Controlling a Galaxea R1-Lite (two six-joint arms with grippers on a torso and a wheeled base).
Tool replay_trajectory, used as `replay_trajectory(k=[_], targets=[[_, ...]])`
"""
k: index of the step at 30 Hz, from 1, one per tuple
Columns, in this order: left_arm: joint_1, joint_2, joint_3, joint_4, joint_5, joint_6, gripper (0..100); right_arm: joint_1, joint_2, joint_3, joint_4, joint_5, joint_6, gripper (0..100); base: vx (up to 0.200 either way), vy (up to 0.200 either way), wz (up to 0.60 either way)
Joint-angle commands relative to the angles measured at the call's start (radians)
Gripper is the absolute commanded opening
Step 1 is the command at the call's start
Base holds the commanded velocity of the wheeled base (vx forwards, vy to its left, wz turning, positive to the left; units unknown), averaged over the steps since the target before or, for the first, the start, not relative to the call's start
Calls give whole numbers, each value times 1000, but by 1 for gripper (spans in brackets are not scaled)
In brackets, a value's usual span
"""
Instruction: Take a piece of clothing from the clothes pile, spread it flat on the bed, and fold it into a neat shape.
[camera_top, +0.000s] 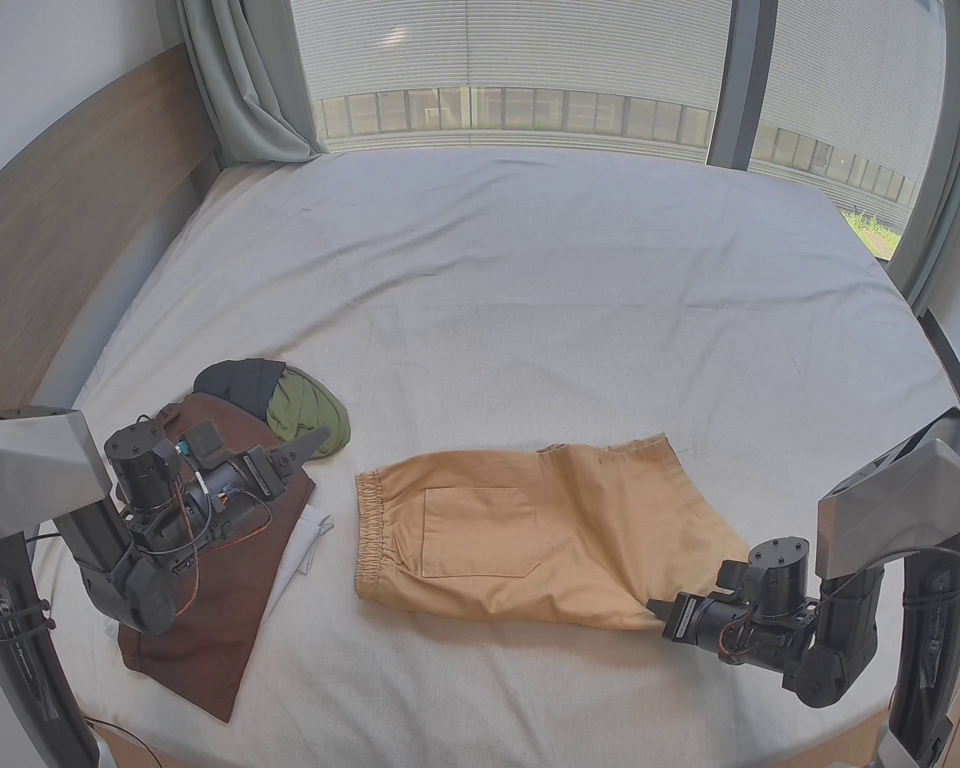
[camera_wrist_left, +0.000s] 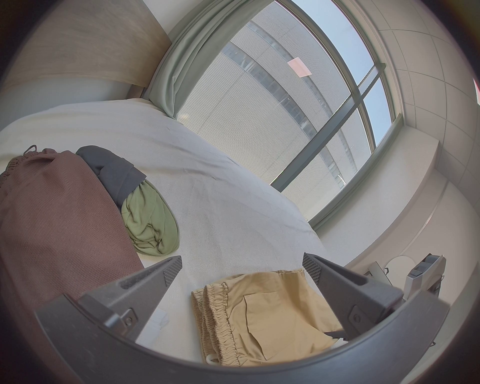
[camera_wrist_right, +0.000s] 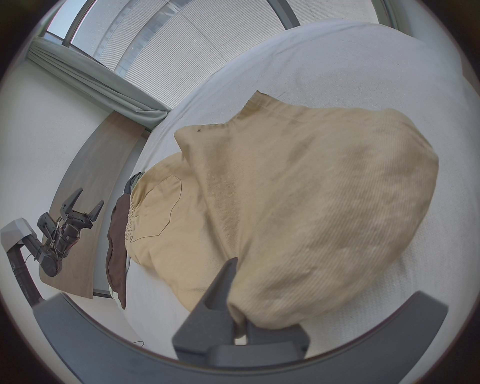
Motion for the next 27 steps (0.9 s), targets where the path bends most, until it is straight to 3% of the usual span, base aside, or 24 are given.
replay_trajectory(k=[1,8,9,15,22,27], targets=[[-2,-1,0,-1,-3,-1,100,-1,2,1,0,0,0,0,0,0,0],[-8,-4,1,-1,-3,-1,100,-2,2,-1,0,1,0,0,0,0,0],[-8,-2,1,-1,-4,-1,100,-4,2,-3,0,1,0,100,0,0,0],[-6,-5,-10,-2,-9,4,100,2,4,17,1,6,-3,100,0,0,0],[6,-53,0,-1,-83,13,100,2,-2,47,1,12,-35,100,0,0,0],[8,-57,1,-1,-86,15,100,14,-15,105,0,81,-93,100,0,0,0]])
